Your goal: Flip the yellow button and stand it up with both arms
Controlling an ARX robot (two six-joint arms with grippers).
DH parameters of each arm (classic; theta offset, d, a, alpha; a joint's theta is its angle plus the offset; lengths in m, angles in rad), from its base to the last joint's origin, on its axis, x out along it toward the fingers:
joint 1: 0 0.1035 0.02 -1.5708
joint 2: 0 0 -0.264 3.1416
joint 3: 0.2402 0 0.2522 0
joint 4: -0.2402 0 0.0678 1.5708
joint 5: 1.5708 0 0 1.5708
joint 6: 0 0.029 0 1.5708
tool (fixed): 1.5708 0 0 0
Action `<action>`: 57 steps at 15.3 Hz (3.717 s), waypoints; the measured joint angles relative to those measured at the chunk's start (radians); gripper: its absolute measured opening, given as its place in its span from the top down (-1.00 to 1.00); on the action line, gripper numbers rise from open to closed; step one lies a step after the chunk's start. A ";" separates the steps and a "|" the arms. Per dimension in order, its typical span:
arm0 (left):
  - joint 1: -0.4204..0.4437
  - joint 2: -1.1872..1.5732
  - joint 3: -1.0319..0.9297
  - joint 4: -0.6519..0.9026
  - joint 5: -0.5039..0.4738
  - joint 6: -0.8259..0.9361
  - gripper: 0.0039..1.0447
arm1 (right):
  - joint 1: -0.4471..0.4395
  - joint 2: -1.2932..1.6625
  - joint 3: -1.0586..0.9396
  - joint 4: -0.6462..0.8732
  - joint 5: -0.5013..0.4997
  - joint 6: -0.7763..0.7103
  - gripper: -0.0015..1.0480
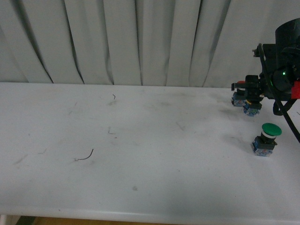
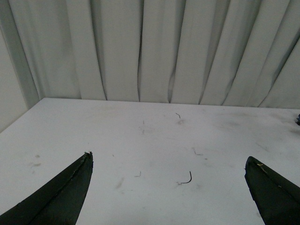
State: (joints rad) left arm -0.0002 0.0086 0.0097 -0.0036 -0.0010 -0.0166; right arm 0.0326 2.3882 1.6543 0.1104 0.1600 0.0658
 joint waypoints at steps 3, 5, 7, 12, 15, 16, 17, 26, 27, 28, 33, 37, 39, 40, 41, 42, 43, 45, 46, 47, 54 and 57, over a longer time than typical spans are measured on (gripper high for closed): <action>0.000 0.000 0.000 0.000 0.000 0.000 -0.88 | 0.002 0.002 -0.019 0.015 0.005 -0.007 0.31; 0.000 0.000 0.000 0.000 0.000 0.000 -0.88 | 0.007 0.013 -0.035 0.024 0.009 -0.007 0.31; 0.000 0.000 0.000 0.000 0.000 0.000 -0.88 | 0.007 0.019 -0.047 0.029 0.011 -0.011 0.31; 0.000 0.000 0.000 0.000 0.000 0.000 -0.88 | 0.014 0.021 -0.061 0.055 0.013 -0.027 0.31; 0.000 0.000 0.000 0.000 0.000 0.000 -0.88 | 0.014 0.026 -0.067 0.062 0.020 -0.043 0.31; 0.000 0.000 0.000 0.000 0.000 0.000 -0.88 | 0.014 0.027 -0.067 0.064 0.023 -0.048 0.31; 0.000 0.000 0.000 0.000 0.000 0.000 -0.88 | 0.014 0.027 -0.067 0.064 0.024 -0.053 0.31; 0.000 0.000 0.000 0.000 0.000 0.000 -0.88 | 0.013 0.027 -0.068 0.084 0.026 -0.062 -0.86; 0.000 0.000 0.000 0.000 0.000 0.000 -0.88 | 0.013 0.027 -0.068 0.084 0.026 -0.063 -0.87; 0.000 0.000 0.000 0.000 0.000 0.000 -0.88 | 0.013 0.027 -0.068 0.083 0.015 -0.062 -0.87; 0.000 0.000 0.000 0.000 0.000 0.000 -0.88 | 0.013 0.027 -0.068 0.069 0.003 -0.058 -0.87; 0.000 0.000 0.000 0.000 0.000 0.000 -0.88 | 0.014 0.027 -0.068 0.069 0.002 -0.054 -0.87; 0.000 0.000 0.000 0.000 0.000 0.000 -0.88 | 0.021 0.021 -0.068 0.074 -0.015 -0.036 -0.87; 0.000 0.000 0.000 0.000 0.000 0.000 -0.88 | 0.022 0.003 -0.072 0.072 -0.019 -0.035 -0.87; 0.000 0.000 0.000 0.000 0.000 0.000 -0.88 | 0.026 -0.030 -0.088 0.082 -0.023 -0.036 -0.87; 0.000 0.000 0.000 0.000 0.000 0.000 -0.88 | 0.025 -0.074 -0.111 0.113 -0.032 -0.036 -0.87; 0.000 0.000 0.000 0.000 0.000 0.000 -0.88 | 0.024 -0.121 -0.134 0.130 -0.045 -0.036 -0.87; 0.000 0.000 0.000 0.000 0.000 0.000 -0.88 | 0.013 -0.263 -0.258 0.227 -0.111 -0.010 -0.87; 0.000 0.000 0.000 0.000 0.001 0.000 -0.88 | 0.008 -0.394 -0.384 0.306 -0.166 0.022 -0.87; 0.000 0.000 0.000 0.000 0.000 0.000 -0.88 | 0.005 -0.509 -0.517 0.485 -0.148 0.013 -0.74; 0.000 0.000 0.000 0.000 0.000 0.000 -0.88 | -0.033 -1.642 -1.431 0.440 -0.160 -0.061 0.96; 0.000 0.000 0.000 0.000 0.000 0.000 -0.88 | -0.033 -1.703 -1.508 0.410 -0.160 -0.063 0.97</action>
State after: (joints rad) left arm -0.0002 0.0086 0.0097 -0.0036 -0.0006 -0.0166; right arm -0.0002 0.6849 0.1463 0.5205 0.0002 0.0032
